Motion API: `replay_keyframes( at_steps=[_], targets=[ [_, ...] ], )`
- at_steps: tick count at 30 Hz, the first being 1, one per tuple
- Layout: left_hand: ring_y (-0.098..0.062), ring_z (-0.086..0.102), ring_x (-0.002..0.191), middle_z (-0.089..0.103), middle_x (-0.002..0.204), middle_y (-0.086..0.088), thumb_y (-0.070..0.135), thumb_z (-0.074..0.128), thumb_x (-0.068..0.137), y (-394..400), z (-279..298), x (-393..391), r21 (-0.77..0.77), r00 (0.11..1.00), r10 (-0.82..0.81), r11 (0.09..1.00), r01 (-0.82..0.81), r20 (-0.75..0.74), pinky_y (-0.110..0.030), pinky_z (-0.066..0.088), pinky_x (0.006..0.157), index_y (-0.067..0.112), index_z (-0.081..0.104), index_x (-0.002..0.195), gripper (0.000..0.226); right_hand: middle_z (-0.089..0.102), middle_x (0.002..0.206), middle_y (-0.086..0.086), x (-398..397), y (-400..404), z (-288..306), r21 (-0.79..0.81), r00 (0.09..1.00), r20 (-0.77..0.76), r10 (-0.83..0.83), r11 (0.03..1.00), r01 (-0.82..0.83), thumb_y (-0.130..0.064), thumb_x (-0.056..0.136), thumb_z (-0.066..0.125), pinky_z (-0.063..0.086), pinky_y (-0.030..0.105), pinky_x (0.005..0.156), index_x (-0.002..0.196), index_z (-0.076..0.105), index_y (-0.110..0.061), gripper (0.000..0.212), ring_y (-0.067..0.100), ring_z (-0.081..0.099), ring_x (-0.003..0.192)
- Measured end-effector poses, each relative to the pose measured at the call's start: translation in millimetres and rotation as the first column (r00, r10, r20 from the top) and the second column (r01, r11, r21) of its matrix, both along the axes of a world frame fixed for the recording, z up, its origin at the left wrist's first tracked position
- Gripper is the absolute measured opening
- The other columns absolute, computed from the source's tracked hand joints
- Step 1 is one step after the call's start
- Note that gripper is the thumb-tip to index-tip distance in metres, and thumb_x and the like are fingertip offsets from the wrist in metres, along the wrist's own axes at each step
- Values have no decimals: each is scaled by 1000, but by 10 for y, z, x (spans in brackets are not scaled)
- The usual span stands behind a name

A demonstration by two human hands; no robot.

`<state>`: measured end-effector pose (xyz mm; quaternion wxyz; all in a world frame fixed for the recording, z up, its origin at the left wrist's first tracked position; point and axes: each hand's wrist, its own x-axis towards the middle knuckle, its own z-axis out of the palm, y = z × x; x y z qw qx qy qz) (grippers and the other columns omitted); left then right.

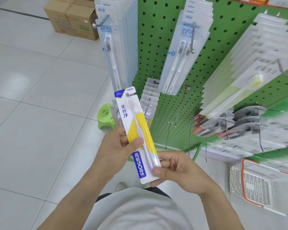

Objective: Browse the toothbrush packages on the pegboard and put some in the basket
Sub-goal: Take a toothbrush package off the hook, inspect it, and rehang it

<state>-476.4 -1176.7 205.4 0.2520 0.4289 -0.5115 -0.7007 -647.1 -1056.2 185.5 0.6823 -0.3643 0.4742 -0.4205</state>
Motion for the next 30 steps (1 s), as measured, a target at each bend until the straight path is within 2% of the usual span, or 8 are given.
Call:
replay_keyframes(
  at_steps=[4, 7, 10, 12, 16, 21, 26, 30],
  targets=[
    [-16, 71, 71, 73, 95, 2, 15, 83, 79, 68, -83, -37, -134, 972, 144, 984, -120, 186, -18, 54, 61, 25, 54, 118, 49, 72, 111, 27, -33, -2, -24, 35, 997, -63, -46, 998, 48, -11, 97, 62, 61, 45, 86, 128, 68, -9, 32, 33, 70, 98],
    [-7, 58, 61, 58, 96, 5, 23, 84, 79, 136, -115, -36, -295, 935, 176, 952, -82, 307, -17, 49, 61, 37, 44, 119, 59, 61, 81, 18, 13, -6, -37, 19, 984, -169, -54, 998, 58, -12, 98, 62, 62, 43, 83, 110, 73, -8, 17, 24, 53, 81],
    [-5, 57, 59, 57, 96, 7, 27, 83, 79, 229, -85, -52, -305, 939, 96, 952, 11, 331, -16, 48, 61, 37, 49, 117, 52, 38, 65, 7, 90, -8, -53, -26, 952, -287, -107, 994, 104, -8, 96, 65, 49, 31, 62, 75, 57, 2, 25, 18, 36, 65],
    [-6, 63, 63, 63, 88, 8, 25, 82, 80, 286, -81, -67, -298, 950, 60, 954, 35, 306, -16, 51, 61, 36, 57, 109, 40, 51, 62, 11, 150, -8, -28, -76, 916, -384, -115, 993, 93, -14, 93, 69, 41, 36, 59, 71, 60, -1, 27, 22, 42, 59],
    [-20, 69, 69, 70, 79, 9, 24, 77, 86, 282, -106, -54, -258, 958, 114, 965, -44, 263, -39, 59, 71, 28, 64, 97, 17, 75, 84, -7, 205, 10, 25, -179, 809, -567, -158, 982, 66, -23, 92, 69, 57, 33, 86, 94, 79, -31, 13, 12, 66, 82],
    [-25, 70, 68, 69, 79, 8, 26, 72, 91, 231, -58, -51, -252, 951, 246, 948, -196, 185, -35, 59, 66, 22, 62, 96, 11, 60, 72, -9, 175, 53, -8, -229, 639, -759, -122, 970, -87, -25, 86, 71, 45, 25, 71, 83, 64, -41, 18, 13, 54, 75],
    [-18, 70, 65, 71, 76, -2, 22, 62, 98, 190, -65, -12, -295, 933, 321, 918, -264, 163, -31, 59, 63, 15, 64, 91, 9, 69, 112, -22, 259, 95, -48, -288, 602, -780, -174, 953, -97, -18, 85, 69, 51, 22, 90, 105, 76, -30, 24, -2, 64, 103],
    [-19, 74, 74, 73, 88, -3, 39, 63, 91, 260, -2, -29, -211, 936, 339, 925, -314, 94, -31, 61, 63, 15, 67, 100, 27, 64, 132, -18, 338, 124, -116, -384, 547, -785, -292, 921, -59, -9, 84, 65, 50, 21, 99, 117, 72, -20, 36, -2, 61, 117]
  ],
)
